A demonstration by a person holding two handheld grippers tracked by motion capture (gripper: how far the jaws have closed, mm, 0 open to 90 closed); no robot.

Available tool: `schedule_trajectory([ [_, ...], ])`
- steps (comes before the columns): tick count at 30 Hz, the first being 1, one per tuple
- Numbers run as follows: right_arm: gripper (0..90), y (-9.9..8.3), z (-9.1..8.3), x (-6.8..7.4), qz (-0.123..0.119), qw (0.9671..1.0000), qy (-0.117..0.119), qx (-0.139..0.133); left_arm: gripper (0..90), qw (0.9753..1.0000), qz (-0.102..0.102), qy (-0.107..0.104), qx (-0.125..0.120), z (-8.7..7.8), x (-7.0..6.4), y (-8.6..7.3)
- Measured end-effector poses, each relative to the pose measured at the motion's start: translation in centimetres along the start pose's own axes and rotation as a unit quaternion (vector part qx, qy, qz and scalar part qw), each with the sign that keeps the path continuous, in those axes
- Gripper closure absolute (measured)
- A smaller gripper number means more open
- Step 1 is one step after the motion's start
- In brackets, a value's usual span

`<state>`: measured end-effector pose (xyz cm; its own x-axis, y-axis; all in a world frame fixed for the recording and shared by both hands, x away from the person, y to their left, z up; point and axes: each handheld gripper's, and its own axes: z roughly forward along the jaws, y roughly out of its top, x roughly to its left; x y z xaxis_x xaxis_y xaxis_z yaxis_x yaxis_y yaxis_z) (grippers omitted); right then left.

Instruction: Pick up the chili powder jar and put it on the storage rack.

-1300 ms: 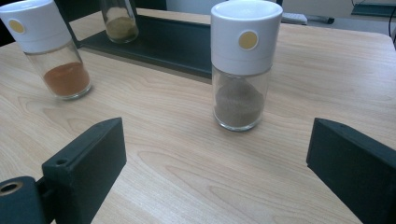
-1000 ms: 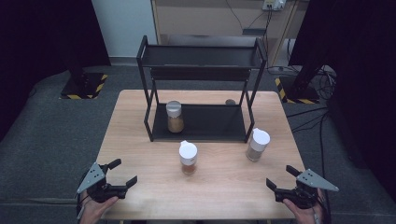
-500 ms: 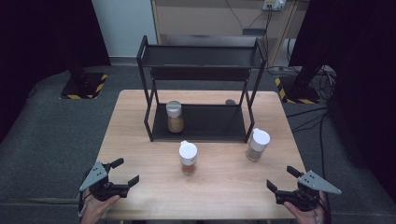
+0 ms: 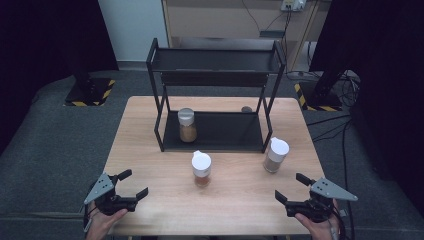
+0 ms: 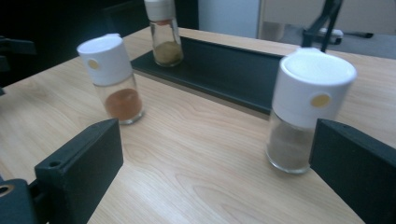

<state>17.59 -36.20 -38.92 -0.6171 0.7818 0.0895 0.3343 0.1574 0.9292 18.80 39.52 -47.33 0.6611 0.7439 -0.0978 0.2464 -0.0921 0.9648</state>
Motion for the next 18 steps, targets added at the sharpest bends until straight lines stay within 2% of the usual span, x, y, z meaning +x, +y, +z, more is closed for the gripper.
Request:
schedule_trajectory([
  [8,3.1,2.0,1.3,0.4,-0.011,0.9997,0.019,0.003,3.0,1.0,0.001,-0.001,0.001,0.0,-0.1,0.0],
  [18,3.3,4.4,4.0,1.7,-0.043,0.9969,0.066,0.002,3.1,1.0,0.001,-0.002,0.002,0.0,-0.1,0.1],
])
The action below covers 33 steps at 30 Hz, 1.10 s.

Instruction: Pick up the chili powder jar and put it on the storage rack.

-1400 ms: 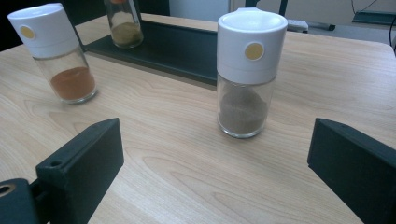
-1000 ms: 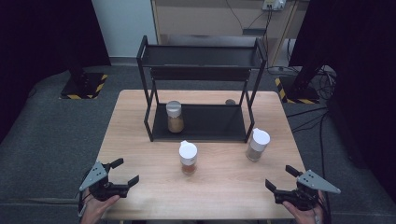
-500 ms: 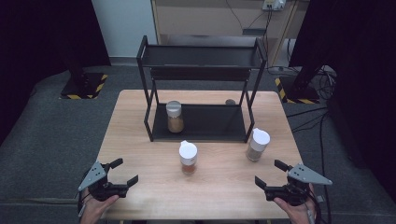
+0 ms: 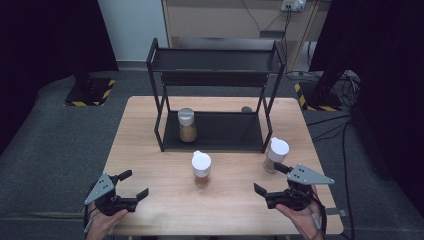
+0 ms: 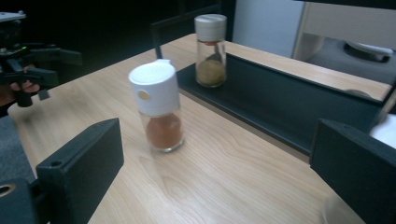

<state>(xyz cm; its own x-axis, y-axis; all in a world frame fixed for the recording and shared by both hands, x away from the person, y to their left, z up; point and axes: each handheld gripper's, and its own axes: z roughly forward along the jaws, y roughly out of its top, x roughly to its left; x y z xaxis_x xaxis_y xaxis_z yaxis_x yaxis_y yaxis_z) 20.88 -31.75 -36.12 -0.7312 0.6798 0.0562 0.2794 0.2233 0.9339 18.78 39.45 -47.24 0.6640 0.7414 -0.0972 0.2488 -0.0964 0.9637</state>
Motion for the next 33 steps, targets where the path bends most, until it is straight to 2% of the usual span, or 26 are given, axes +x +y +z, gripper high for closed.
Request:
schedule_trajectory([
  [8,3.3,1.4,2.0,0.3,-0.011,0.9996,0.024,0.007,3.1,1.0,0.001,-0.003,0.002,0.1,0.0,0.0],
  [15,3.3,2.5,3.6,0.6,-0.012,0.9992,0.037,0.012,3.1,1.0,0.003,-0.003,0.001,0.0,0.0,0.0],
  [19,3.3,3.1,4.8,1.1,-0.018,0.9987,0.043,0.018,3.1,1.0,0.002,-0.004,0.001,0.1,0.0,0.0],
  [28,3.2,4.5,7.6,1.4,-0.016,0.9974,0.064,0.031,3.0,1.0,0.004,-0.004,0.003,0.1,0.0,0.1],
  [33,3.3,5.1,9.0,1.7,-0.019,0.9969,0.067,0.037,2.7,1.0,0.003,-0.004,0.003,0.1,0.0,0.1],
])
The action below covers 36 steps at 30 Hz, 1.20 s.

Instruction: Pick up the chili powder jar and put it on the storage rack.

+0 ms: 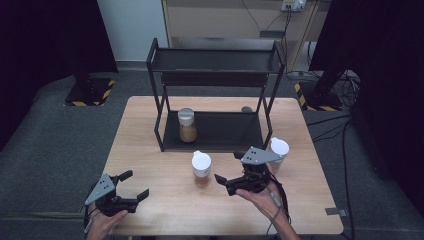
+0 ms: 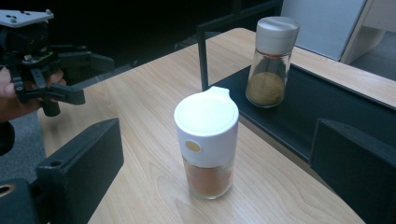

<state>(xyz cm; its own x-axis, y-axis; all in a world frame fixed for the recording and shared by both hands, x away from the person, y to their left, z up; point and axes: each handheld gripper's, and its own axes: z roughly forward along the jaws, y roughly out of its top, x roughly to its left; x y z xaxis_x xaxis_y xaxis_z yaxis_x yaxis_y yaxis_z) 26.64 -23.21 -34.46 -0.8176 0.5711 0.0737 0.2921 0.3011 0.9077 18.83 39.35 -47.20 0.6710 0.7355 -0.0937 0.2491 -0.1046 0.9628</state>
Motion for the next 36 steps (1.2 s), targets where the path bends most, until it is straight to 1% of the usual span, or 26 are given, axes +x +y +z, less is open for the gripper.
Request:
schedule_trajectory([
  [2,3.3,0.3,0.5,0.0,0.0,1.0,0.002,0.004,2.5,1.0,0.0,0.0,0.001,0.0,0.0,0.0],
  [3,3.3,0.3,0.5,0.0,0.0,1.0,0.002,0.004,2.5,1.0,0.0,0.0,0.001,0.0,0.0,0.0],
  [6,3.3,0.7,1.4,0.2,-0.001,0.9999,0.002,0.01,2.5,1.0,0.001,-0.002,0.002,0.1,0.0,0.1],
  [8,3.4,1.0,2.1,0.1,-0.001,0.9999,0.005,0.014,2.4,1.0,0.001,-0.002,0.002,0.1,0.0,0.1],
  [9,3.4,1.2,2.7,0.1,-0.003,0.9998,0.006,0.019,2.4,1.0,0.0,-0.002,0.002,0.1,0.0,0.0],
  [10,3.4,1.2,2.7,0.1,-0.003,0.9998,0.006,0.019,2.4,1.0,0.0,-0.002,0.002,0.1,0.0,0.0],
  [11,3.5,1.5,3.4,0.1,-0.003,0.9997,0.007,0.025,2.3,1.0,-0.001,-0.002,0.001,0.1,0.0,0.0],
  [12,3.5,1.5,3.4,0.1,-0.003,0.9997,0.007,0.025,2.3,1.0,-0.002,-0.002,0.001,0.1,0.0,0.0],
  [14,3.5,1.6,4.3,-0.1,-0.002,0.9994,0.011,0.033,2.3,1.0,-0.002,-0.002,0.0,0.0,0.0,0.0],
  [16,3.6,1.6,4.5,0.0,-0.002,0.9994,0.011,0.034,2.3,1.0,-0.002,-0.003,0.0,0.0,0.0,0.0],
  [19,3.8,1.9,5.3,0.4,-0.013,0.999,0.007,0.042,2.3,1.0,0.0,-0.003,0.002,0.1,0.0,0.1],
  [22,4.1,1.8,6.2,0.5,-0.006,0.9989,0.006,0.046,2.3,1.0,0.001,-0.004,0.002,0.1,0.0,0.1],
  [23,4.5,1.8,6.8,0.6,-0.004,0.9988,0.005,0.049,2.3,1.0,0.001,-0.004,0.003,0.1,0.0,0.1],
  [24,4.5,1.8,6.8,0.6,-0.004,0.9988,0.005,0.049,2.3,1.0,0.001,-0.004,0.003,0.1,0.0,0.1],
  [25,5.3,1.9,7.4,0.8,-0.008,0.9984,0.002,0.056,2.3,1.0,0.002,-0.004,0.003,0.1,0.0,0.1],
  [26,5.3,1.9,7.4,0.8,-0.008,0.9984,0.002,0.056,2.3,1.0,0.002,-0.004,0.003,0.1,0.0,0.1],
  [28,6.5,1.8,8.3,1.0,-0.009,0.9979,-0.007,0.064,2.3,1.0,0.002,-0.004,0.003,0.1,0.0,0.1],
  [30,7.2,1.8,8.8,1.0,-0.004,0.9976,-0.01,0.068,2.3,1.0,0.003,-0.005,0.003,0.1,0.0,0.1],
  [35,10.2,1.5,9.9,1.2,-0.007,0.9966,-0.023,0.078,2.3,1.0,0.005,-0.006,0.006,0.2,0.0,0.2],
  [36,10.7,1.5,10.1,1.2,-0.003,0.9965,-0.024,0.08,2.3,1.0,0.005,-0.006,0.006,0.2,0.0,0.2],
])
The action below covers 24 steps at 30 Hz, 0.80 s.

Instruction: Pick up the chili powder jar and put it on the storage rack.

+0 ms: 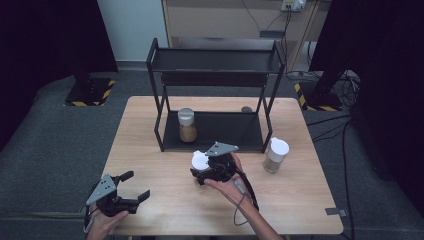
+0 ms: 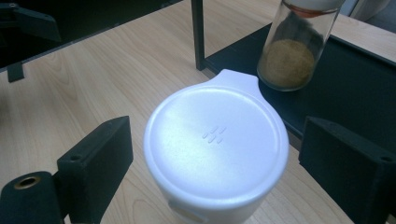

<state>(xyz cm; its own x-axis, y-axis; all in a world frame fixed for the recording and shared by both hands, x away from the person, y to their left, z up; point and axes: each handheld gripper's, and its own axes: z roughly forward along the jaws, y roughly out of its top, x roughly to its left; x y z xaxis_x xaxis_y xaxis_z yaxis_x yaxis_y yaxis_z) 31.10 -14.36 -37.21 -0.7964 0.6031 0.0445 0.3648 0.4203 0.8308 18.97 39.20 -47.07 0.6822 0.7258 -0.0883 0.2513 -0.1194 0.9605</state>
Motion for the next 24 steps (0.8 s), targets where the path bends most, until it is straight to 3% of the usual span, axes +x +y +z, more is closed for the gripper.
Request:
schedule_trajectory([
  [13,30.4,-0.9,1.3,0.9,-0.009,0.9998,-0.016,-0.004,2.3,1.0,0.001,-0.002,0.002,0.0,0.0,0.0],
  [24,31.0,-0.7,1.1,1.5,-0.017,0.9996,-0.024,-0.003,2.3,1.0,0.001,-0.003,0.002,0.0,0.1,0.0],
])
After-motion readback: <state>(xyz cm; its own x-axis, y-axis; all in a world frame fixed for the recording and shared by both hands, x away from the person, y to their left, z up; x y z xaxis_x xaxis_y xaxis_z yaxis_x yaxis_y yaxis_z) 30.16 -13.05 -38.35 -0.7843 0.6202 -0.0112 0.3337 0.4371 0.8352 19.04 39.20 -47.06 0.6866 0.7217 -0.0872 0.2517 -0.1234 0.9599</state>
